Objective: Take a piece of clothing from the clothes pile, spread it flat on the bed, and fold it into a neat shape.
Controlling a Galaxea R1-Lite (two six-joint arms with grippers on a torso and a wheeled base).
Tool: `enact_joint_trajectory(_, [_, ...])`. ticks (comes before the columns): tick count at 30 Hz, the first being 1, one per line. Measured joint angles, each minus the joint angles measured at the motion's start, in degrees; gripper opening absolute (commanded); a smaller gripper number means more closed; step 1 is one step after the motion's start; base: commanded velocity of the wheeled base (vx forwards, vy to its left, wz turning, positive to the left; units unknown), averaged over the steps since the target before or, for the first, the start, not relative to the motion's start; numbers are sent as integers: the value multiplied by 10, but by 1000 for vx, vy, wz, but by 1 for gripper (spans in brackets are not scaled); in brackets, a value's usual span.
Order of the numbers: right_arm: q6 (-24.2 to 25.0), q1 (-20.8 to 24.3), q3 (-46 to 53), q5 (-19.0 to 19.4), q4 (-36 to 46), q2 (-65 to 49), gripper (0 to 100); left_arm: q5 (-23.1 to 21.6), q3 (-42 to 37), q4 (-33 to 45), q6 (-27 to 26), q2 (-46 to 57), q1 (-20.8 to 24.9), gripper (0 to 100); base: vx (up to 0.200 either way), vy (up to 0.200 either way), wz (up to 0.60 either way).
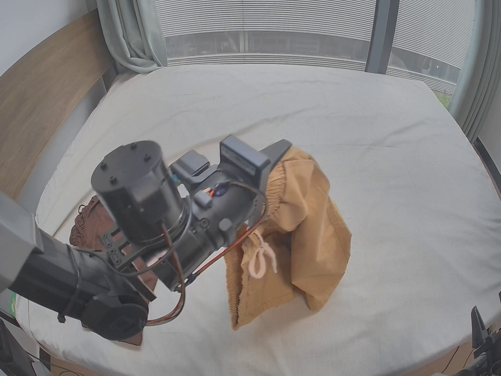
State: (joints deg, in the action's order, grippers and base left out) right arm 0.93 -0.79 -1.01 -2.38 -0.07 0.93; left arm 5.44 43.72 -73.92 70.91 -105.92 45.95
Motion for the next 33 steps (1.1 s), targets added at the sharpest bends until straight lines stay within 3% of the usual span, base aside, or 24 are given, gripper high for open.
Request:
enact_joint_trajectory(9, [0,0,0,0,0,0,100,-3,-82,-74,-38,-4,-51,0,0,0,0])
enact_joint_trajectory(22, [0,0,0,0,0,0,100,-5,-120,-146,-88,-47,-75,0,0,0,0])
enact_joint_trajectory(28, [-1,0,0,0,0,0,100,-47,-133,-147,-98,-53,-97,0,0,0,0])
enact_joint_trajectory(33, [-1,0,0,0,0,0,100,-96,-165,-147,-149,-52,-123,0,0,0,0])
